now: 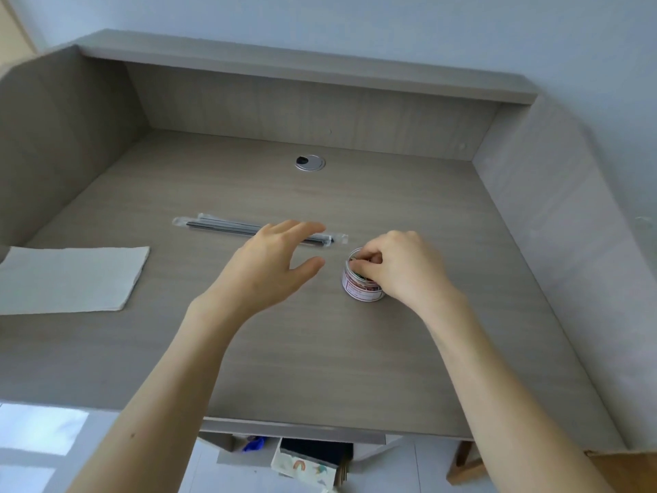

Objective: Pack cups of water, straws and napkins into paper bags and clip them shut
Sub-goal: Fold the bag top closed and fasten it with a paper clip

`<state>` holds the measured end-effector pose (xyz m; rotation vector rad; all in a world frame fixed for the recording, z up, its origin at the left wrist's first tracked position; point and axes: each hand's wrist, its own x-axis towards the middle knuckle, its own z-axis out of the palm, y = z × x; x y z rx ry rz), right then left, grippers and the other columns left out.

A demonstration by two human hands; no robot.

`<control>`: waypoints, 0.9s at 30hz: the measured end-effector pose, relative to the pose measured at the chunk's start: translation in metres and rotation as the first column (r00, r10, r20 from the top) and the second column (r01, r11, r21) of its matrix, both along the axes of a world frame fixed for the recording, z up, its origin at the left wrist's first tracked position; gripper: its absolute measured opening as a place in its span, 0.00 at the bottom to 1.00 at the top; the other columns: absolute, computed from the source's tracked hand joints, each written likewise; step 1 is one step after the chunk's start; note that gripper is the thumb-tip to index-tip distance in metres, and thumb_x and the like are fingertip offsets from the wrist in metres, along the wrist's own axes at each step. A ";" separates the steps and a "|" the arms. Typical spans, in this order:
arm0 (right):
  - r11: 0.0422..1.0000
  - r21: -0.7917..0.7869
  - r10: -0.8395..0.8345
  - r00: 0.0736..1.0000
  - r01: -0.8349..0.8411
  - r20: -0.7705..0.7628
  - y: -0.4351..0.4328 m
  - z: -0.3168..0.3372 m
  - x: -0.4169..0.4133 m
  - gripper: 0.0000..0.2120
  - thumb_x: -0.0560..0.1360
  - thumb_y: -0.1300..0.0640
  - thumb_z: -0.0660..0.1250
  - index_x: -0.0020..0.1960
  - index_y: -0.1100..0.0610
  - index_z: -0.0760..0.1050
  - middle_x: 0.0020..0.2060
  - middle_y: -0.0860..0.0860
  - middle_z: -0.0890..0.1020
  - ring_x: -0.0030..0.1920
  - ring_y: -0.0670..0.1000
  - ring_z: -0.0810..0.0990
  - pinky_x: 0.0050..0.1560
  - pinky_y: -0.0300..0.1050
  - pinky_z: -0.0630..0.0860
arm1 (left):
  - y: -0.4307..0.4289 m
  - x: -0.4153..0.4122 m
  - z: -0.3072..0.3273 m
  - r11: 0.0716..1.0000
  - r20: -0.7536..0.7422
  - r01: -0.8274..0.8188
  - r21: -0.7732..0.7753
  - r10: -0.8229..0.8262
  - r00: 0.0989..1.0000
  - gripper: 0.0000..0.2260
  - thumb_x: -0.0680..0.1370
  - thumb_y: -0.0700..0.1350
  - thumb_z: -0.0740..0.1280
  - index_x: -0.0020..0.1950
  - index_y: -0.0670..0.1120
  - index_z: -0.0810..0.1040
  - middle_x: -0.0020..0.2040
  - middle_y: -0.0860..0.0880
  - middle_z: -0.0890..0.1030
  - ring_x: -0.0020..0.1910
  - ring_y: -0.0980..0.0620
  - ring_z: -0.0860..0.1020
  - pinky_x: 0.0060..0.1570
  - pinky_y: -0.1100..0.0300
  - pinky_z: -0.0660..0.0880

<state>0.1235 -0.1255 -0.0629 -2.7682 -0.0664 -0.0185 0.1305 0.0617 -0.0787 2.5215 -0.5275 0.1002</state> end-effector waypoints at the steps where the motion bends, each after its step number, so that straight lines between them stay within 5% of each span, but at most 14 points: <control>1: 1.000 0.012 -0.015 1.000 0.015 0.026 0.001 -0.002 0.001 0.07 0.73 0.51 0.66 0.44 0.52 0.81 0.36 0.51 0.81 0.42 0.55 0.78 0.36 0.43 0.71 | 0.000 0.001 -0.002 1.000 -0.002 0.002 -0.005 -0.002 1.000 0.22 0.75 0.56 0.62 0.68 0.52 0.71 0.62 0.53 0.75 0.62 0.49 0.72 0.57 0.47 0.72; 5: 0.995 0.097 -0.029 0.995 0.020 0.098 0.001 -0.011 0.004 0.05 0.73 0.55 0.66 0.41 0.51 0.80 0.33 0.46 0.78 0.42 0.53 0.77 0.39 0.44 0.72 | -0.001 0.003 -0.010 1.000 -0.014 0.017 -0.024 -0.018 1.000 0.26 0.71 0.61 0.57 0.66 0.52 0.72 0.62 0.54 0.76 0.60 0.48 0.73 0.56 0.47 0.73; 9: 0.980 0.195 0.006 0.989 -0.036 0.148 -0.004 -0.017 0.001 0.05 0.74 0.54 0.67 0.40 0.50 0.79 0.34 0.42 0.76 0.43 0.50 0.69 0.41 0.43 0.63 | 0.001 0.008 -0.014 0.999 0.002 0.037 -0.018 -0.037 0.999 0.31 0.68 0.65 0.52 0.66 0.53 0.71 0.61 0.55 0.76 0.60 0.49 0.73 0.55 0.47 0.73; 15: 0.843 0.538 -0.122 0.973 -0.003 0.198 -0.011 -0.021 -0.003 0.13 0.75 0.60 0.65 0.35 0.47 0.72 0.30 0.37 0.78 0.35 0.44 0.72 0.38 0.33 0.66 | 0.005 0.008 -0.012 0.998 0.037 0.051 -0.035 -0.050 0.998 0.29 0.69 0.64 0.52 0.66 0.54 0.72 0.61 0.55 0.76 0.59 0.49 0.73 0.54 0.47 0.74; 18: 0.686 0.727 -0.207 0.965 0.027 0.160 -0.009 -0.018 -0.009 0.11 0.77 0.61 0.63 0.37 0.50 0.73 0.34 0.43 0.81 0.34 0.39 0.77 0.39 0.33 0.72 | 0.006 0.003 -0.014 0.996 0.033 0.071 -0.050 -0.070 0.997 0.28 0.69 0.64 0.52 0.65 0.55 0.72 0.61 0.57 0.76 0.60 0.51 0.73 0.54 0.47 0.74; 21: 0.636 0.770 -0.316 0.927 0.048 0.203 -0.009 -0.014 -0.019 0.10 0.78 0.60 0.62 0.38 0.52 0.72 0.34 0.44 0.82 0.33 0.36 0.77 0.37 0.28 0.69 | 0.005 -0.004 -0.016 0.991 0.063 0.102 -0.092 -0.096 0.993 0.27 0.70 0.63 0.53 0.64 0.54 0.74 0.60 0.57 0.77 0.60 0.52 0.74 0.54 0.49 0.75; 27: 0.520 0.848 -0.395 0.909 0.100 0.135 -0.018 -0.021 -0.056 0.10 0.80 0.61 0.57 0.42 0.53 0.68 0.30 0.47 0.81 0.25 0.46 0.75 0.27 0.37 0.70 | -0.004 -0.026 -0.021 0.949 0.182 0.219 -0.228 -0.179 0.967 0.18 0.74 0.55 0.58 0.58 0.49 0.78 0.49 0.59 0.77 0.44 0.58 0.75 0.41 0.59 0.75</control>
